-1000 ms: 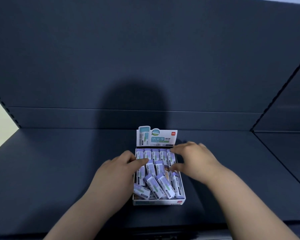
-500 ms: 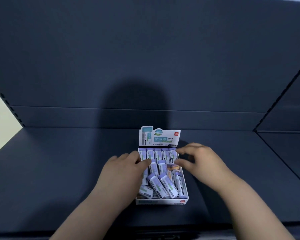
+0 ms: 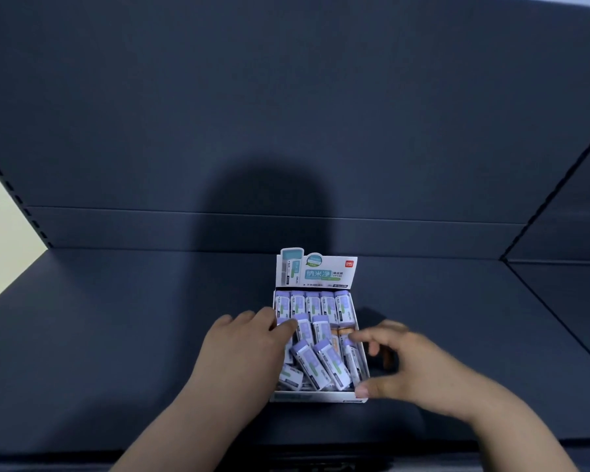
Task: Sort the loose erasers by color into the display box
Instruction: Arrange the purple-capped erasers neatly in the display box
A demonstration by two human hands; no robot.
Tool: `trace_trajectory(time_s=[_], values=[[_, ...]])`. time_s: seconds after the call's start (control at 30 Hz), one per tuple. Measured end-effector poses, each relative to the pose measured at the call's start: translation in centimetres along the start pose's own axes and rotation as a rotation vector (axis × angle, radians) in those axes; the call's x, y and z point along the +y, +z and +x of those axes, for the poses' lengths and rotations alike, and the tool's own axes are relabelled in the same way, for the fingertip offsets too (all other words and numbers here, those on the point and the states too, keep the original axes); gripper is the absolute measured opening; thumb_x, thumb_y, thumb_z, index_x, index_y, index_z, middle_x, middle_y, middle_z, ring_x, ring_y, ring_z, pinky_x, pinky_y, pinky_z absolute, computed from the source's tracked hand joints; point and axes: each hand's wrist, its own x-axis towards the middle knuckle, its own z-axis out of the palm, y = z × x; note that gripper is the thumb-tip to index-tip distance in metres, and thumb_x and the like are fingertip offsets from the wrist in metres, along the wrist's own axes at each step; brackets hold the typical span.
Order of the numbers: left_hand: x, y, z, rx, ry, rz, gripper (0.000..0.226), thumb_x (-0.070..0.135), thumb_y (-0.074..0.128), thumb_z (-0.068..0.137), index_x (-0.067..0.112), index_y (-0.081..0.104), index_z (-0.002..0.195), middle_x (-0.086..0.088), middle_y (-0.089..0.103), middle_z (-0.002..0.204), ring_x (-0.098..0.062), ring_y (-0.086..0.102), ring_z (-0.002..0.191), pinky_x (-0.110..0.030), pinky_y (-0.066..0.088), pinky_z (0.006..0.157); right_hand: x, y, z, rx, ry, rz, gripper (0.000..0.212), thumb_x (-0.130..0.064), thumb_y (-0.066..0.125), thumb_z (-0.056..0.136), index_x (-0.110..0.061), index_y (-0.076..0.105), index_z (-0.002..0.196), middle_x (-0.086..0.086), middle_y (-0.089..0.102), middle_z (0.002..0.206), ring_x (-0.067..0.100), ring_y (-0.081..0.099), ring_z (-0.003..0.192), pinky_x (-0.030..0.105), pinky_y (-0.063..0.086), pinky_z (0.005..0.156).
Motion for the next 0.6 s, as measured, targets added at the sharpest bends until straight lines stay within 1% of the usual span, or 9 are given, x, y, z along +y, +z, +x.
trace_trajectory(time_s=[0.1,0.13,0.2,0.27,0.33,0.4,0.47,0.53,0.6], values=[[0.3,0.2,-0.2,0.019,-0.003,0.006,0.057,0.017,0.086,0.034,0.023,0.075,0.09,0.004,0.054,0.062,-0.017,0.051,0.045,-0.026,0.025,0.047,-0.5,0.2,0.1,0.052,-0.029,-0.028,0.053,-0.038,0.083,0.065,-0.039,0.056,0.111,-0.011,0.045,0.093,0.001,0.046,0.08,0.008,0.036,0.072],[0.4,0.2,-0.3,0.029,-0.005,0.002,0.056,0.016,0.086,0.035,0.023,0.075,0.09,0.004,0.054,0.062,-0.017,0.051,0.045,-0.026,0.025,0.046,-0.6,0.1,0.3,0.079,-0.032,-0.039,0.052,-0.039,0.083,0.065,-0.037,0.057,0.11,-0.012,0.044,0.091,-0.001,0.046,0.079,0.008,0.036,0.072],[0.6,0.3,-0.4,0.045,-0.01,-0.01,0.055,0.016,0.086,0.038,0.022,0.075,0.092,0.004,0.056,0.063,-0.017,0.052,0.045,-0.026,0.028,0.044,-0.6,-0.1,0.7,0.133,-0.03,-0.109,0.056,-0.044,0.081,0.065,-0.032,0.057,0.114,-0.016,0.042,0.09,-0.002,0.046,0.082,0.009,0.036,0.075],[0.7,0.3,-0.6,0.056,-0.017,-0.015,0.056,0.016,0.087,0.038,0.022,0.075,0.092,0.005,0.056,0.063,-0.016,0.052,0.045,-0.025,0.031,0.042,-0.9,-0.3,1.2,0.145,-0.005,-0.195,0.063,-0.05,0.078,0.065,-0.031,0.054,0.121,-0.018,0.04,0.092,0.0,0.047,0.087,0.018,0.042,0.083],[0.7,0.3,-0.7,0.059,-0.027,-0.013,0.058,0.015,0.087,0.037,0.022,0.075,0.093,0.005,0.055,0.063,-0.016,0.052,0.045,-0.024,0.028,0.043,-1.2,-0.3,1.6,0.121,0.023,-0.245,0.069,-0.053,0.075,0.066,-0.033,0.05,0.127,-0.018,0.039,0.096,0.005,0.049,0.094,0.026,0.045,0.087],[0.7,0.3,-0.9,0.058,-0.038,-0.019,0.057,0.015,0.087,0.038,0.023,0.075,0.093,0.005,0.055,0.064,-0.015,0.052,0.045,-0.024,0.029,0.042,-1.2,-0.1,1.8,0.103,0.045,-0.271,0.072,-0.053,0.075,0.067,-0.035,0.047,0.131,-0.016,0.038,0.101,0.009,0.049,0.1,0.029,0.046,0.089],[0.7,0.2,-1.0,0.058,-0.041,-0.032,0.055,0.015,0.086,0.039,0.023,0.075,0.092,0.006,0.055,0.064,-0.015,0.052,0.045,-0.024,0.031,0.041,-1.0,0.2,1.9,0.105,0.053,-0.252,0.073,-0.052,0.076,0.067,-0.036,0.046,0.132,-0.017,0.037,0.098,0.009,0.048,0.1,0.029,0.045,0.089],[0.8,0.2,-1.2,0.058,-0.039,-0.032,0.055,0.016,0.087,0.038,0.024,0.075,0.091,0.006,0.055,0.063,-0.014,0.051,0.046,-0.023,0.031,0.042,-0.7,0.4,1.9,0.108,0.047,-0.2,0.072,-0.05,0.076,0.068,-0.037,0.046,0.133,-0.019,0.036,0.091,0.007,0.046,0.096,0.028,0.045,0.089],[0.9,0.3,-1.3,0.057,-0.035,-0.03,0.055,0.016,0.087,0.038,0.024,0.075,0.091,0.006,0.054,0.063,-0.014,0.051,0.046,-0.024,0.032,0.041,-0.4,0.6,1.7,0.095,0.041,-0.159,0.071,-0.05,0.075,0.07,-0.037,0.046,0.133,-0.021,0.036,0.089,0.006,0.044,0.093,0.027,0.044,0.088]])
